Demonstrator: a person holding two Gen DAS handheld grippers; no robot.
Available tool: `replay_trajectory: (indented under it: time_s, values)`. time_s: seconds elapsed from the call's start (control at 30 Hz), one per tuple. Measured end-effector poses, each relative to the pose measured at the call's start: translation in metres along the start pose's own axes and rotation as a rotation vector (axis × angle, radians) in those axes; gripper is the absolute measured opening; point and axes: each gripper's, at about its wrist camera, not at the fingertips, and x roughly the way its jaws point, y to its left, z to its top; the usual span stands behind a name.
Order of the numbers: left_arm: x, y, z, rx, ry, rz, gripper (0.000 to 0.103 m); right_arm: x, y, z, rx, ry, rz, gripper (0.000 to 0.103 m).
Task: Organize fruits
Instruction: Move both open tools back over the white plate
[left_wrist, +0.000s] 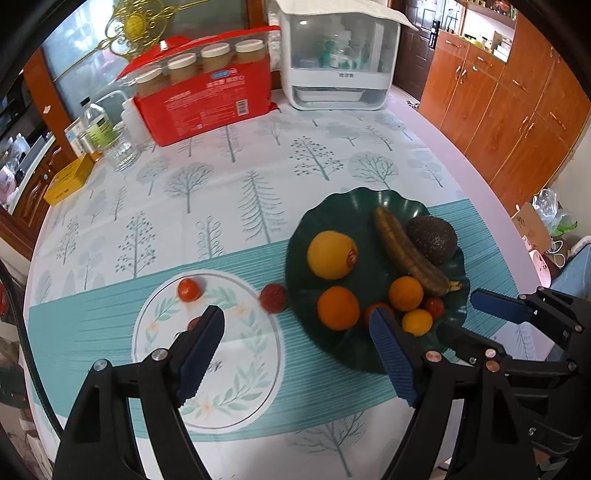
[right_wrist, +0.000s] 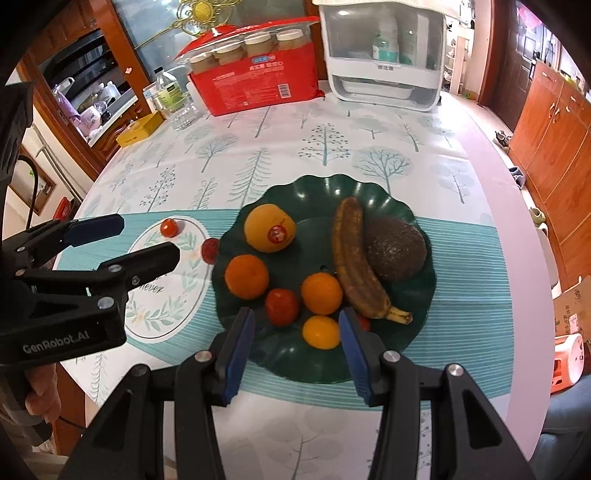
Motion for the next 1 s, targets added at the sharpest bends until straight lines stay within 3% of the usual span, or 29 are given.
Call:
replay_trajectory:
  time_s: [0.27,0.6,0.83,1.0]
  values:
    - [-0.030,0.055,-0.015,-0.054,-0.016,0.023,0.080,-0.011,0.035,0.003,-0.022,-0.024,-0.009,0.048]
    - [-0.075,0.142,-0.003,-0.069,-0.121,0.083,0.084,-0.015,0.087,0.013,-0.007,-0.056,-0.035,0.048]
    - [-0.065,0.183,0.008,-0.021,-0.130,0.083,0.084,0.006,0.122,0.021,0.031,-0.040,-0.036,0.048]
    - [-0.033,0.200,0.016,0.050,-0.101,0.069,0.084,0.034,0.146,0.028,0.062,-0.041,-0.006,0.048]
